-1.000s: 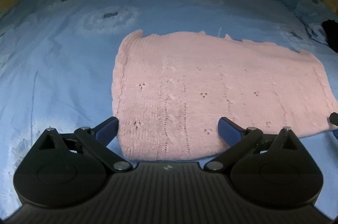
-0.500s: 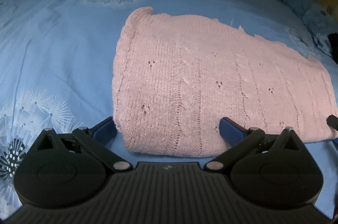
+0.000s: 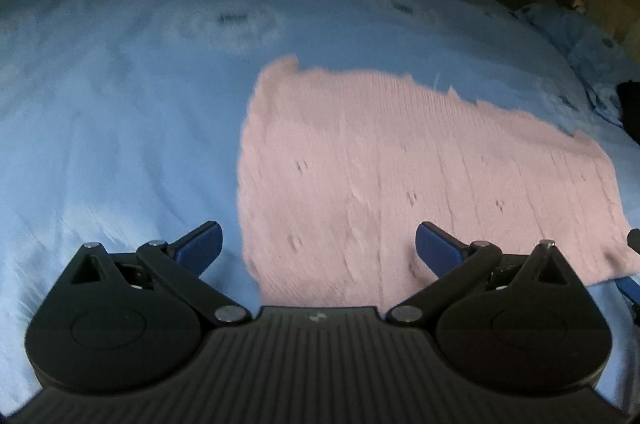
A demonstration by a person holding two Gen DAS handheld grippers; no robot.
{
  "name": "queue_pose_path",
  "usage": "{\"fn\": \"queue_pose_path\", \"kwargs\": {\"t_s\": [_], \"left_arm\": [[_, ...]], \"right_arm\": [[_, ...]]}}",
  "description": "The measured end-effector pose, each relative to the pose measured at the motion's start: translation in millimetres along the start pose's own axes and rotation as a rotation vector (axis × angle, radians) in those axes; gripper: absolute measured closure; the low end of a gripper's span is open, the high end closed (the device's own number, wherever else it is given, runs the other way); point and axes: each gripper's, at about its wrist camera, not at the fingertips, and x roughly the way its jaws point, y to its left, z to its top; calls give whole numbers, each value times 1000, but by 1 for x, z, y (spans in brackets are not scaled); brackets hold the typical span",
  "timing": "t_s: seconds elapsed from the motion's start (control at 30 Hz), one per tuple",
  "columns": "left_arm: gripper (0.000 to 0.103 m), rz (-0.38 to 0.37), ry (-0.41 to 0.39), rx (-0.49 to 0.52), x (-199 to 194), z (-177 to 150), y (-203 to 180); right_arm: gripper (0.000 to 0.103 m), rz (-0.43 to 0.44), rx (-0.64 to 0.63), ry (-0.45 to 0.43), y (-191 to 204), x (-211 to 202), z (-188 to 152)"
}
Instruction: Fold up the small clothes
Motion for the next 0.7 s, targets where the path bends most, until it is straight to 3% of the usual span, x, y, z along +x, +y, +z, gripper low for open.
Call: {"fn": "queue_pose_path", "kwargs": {"t_s": [0.1, 0.4, 0.57, 0.67, 0.7], "left_arm": [[0, 10, -8, 40, -1, 11, -4], [0, -22, 25, 37, 26, 16, 4], [0, -2, 26, 31, 33, 19, 12], [0, 14, 6, 25, 29, 20, 17], [0, 19, -1, 26, 29, 21, 19]], "right_arm": [[25, 38, 35, -3, 0, 6, -3], [27, 17, 97, -187, -3, 35, -1], [26, -12, 84, -225, 1, 52, 5], [44, -31, 101, -234, 1, 58, 8], [57, -40, 113, -232, -1, 60, 9]]}}
